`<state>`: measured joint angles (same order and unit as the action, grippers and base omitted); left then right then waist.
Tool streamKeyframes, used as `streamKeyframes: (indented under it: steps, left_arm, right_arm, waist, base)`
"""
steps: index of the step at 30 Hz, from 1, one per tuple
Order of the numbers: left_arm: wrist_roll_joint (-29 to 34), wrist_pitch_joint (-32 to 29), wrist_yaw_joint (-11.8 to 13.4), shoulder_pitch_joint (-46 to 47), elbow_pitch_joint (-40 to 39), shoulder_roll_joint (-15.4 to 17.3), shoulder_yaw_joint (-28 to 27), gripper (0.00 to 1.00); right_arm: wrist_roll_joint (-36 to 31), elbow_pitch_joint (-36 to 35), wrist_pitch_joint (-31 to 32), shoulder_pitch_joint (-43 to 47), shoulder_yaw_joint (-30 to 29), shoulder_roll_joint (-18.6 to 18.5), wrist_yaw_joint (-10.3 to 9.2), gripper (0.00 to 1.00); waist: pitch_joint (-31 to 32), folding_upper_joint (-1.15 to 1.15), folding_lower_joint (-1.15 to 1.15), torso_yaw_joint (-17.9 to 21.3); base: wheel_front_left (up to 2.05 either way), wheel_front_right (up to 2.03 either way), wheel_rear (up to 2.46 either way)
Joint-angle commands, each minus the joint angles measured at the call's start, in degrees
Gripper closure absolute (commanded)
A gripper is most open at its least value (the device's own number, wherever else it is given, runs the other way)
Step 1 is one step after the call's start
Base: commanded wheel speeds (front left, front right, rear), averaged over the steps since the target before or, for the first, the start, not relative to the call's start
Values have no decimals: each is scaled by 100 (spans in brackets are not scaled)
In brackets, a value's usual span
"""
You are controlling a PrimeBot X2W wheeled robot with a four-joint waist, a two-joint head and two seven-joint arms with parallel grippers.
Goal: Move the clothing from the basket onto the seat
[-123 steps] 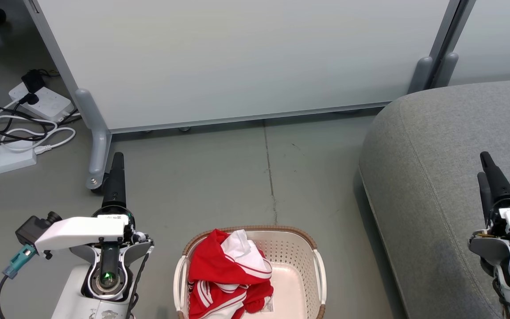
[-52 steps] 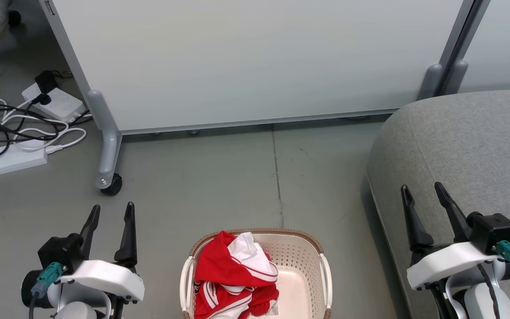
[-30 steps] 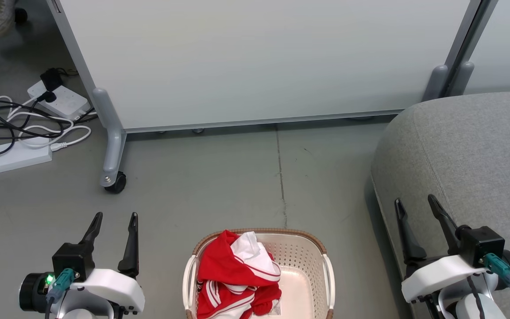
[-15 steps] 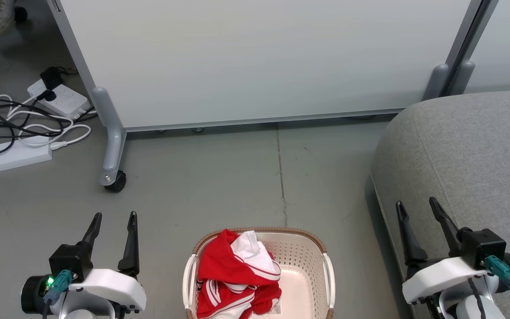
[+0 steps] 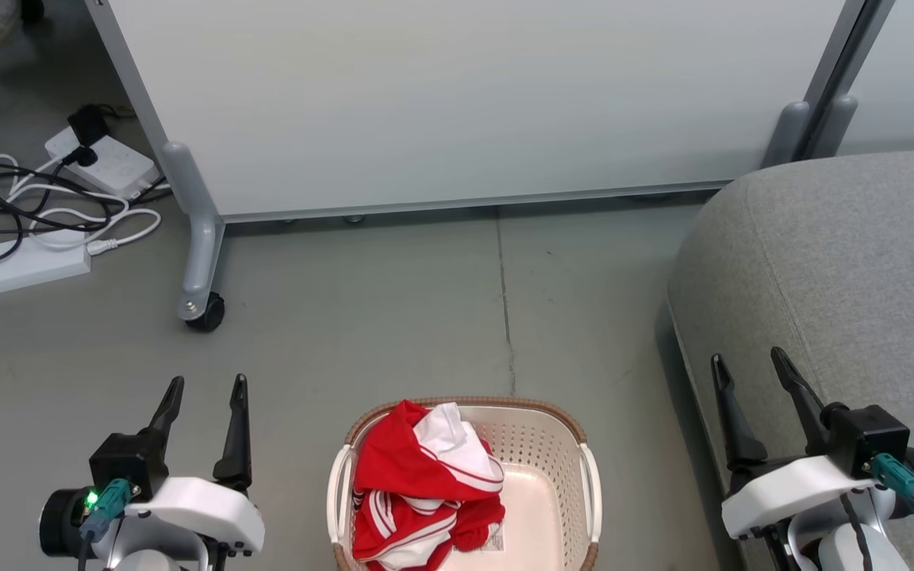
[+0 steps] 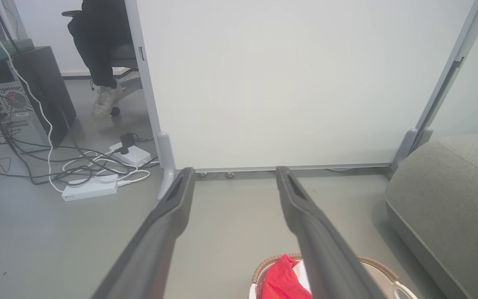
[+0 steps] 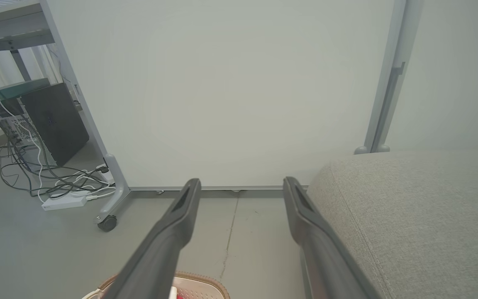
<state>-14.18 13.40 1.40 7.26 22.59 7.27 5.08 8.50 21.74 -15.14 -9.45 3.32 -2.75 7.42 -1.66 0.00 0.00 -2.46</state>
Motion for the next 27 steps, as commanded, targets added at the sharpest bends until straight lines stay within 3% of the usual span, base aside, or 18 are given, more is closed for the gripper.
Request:
streamKeyframes:
  steps: [1, 8, 15, 22, 27]
  left_arm:
    - [-18, 15, 13, 91, -38, 21, 28, 0]
    - [20, -58, -99, 387, -48, -21, 224, 0]
    - [19, -215, -327, 953, 226, -98, 500, 0]
    - [262, -523, -588, 1831, 987, -126, 992, 0]
    - [416, -787, -740, 2612, 1971, -72, 1337, 0]
  right_arm:
    - [-30, -21, -14, -65, -13, -25, 13, 0]
    - [-56, -161, -14, -284, 5, -26, 13, 0]
    - [-27, -386, -13, -718, 149, -26, 13, 0]
    - [102, -700, -14, -1224, 335, -25, 13, 0]
    - [337, -945, -13, -1558, 556, -24, 13, 0]
  waist:
    - [-51, 0, 0, 5]
    - [-487, 0, 0, 93]
    - [-1338, 0, 0, 399]
    - [-2344, 0, 0, 815]
    - [-3074, 0, 0, 1242]
  base:
    - [0, 0, 0]
    - [0, 0, 0]
    - [0, 0, 0]
    - [0, 0, 0]
    - [0, 0, 0]
